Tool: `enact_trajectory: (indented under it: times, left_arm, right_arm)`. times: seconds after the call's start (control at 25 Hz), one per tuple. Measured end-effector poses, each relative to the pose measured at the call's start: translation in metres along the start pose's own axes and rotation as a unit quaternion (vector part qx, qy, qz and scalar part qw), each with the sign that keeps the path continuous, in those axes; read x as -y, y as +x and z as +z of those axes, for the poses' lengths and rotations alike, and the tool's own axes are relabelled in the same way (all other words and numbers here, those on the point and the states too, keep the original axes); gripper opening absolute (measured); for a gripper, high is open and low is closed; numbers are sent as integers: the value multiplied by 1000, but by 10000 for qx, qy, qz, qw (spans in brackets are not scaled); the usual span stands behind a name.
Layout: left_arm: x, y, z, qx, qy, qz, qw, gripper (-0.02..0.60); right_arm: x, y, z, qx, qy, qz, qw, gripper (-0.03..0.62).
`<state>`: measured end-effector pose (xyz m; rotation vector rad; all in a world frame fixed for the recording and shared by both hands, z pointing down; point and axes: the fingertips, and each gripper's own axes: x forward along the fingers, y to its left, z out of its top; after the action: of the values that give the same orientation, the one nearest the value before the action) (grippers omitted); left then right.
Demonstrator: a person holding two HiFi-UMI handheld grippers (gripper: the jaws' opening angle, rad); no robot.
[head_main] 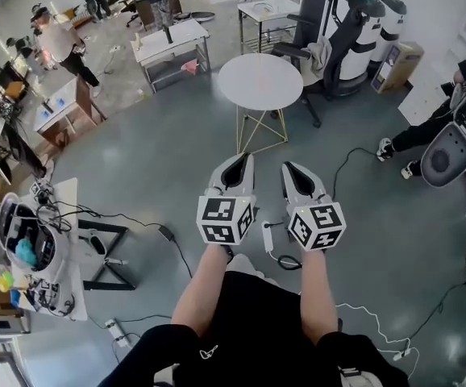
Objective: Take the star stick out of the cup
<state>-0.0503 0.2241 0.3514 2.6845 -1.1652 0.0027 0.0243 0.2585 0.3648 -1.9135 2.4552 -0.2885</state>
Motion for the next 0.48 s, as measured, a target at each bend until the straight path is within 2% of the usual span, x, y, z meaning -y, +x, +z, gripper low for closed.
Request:
enact_trajectory:
  times: [0.28, 0.48]
  left_arm:
    - [-7, 0, 11, 89, 103, 42, 9999, 3]
    - [-21, 22, 19, 144, 256, 9, 9996, 3]
  right_arm:
    - [10, 6, 13, 252, 53, 23, 9997, 2]
    - [26, 31, 17, 383, 79, 30, 9992, 2]
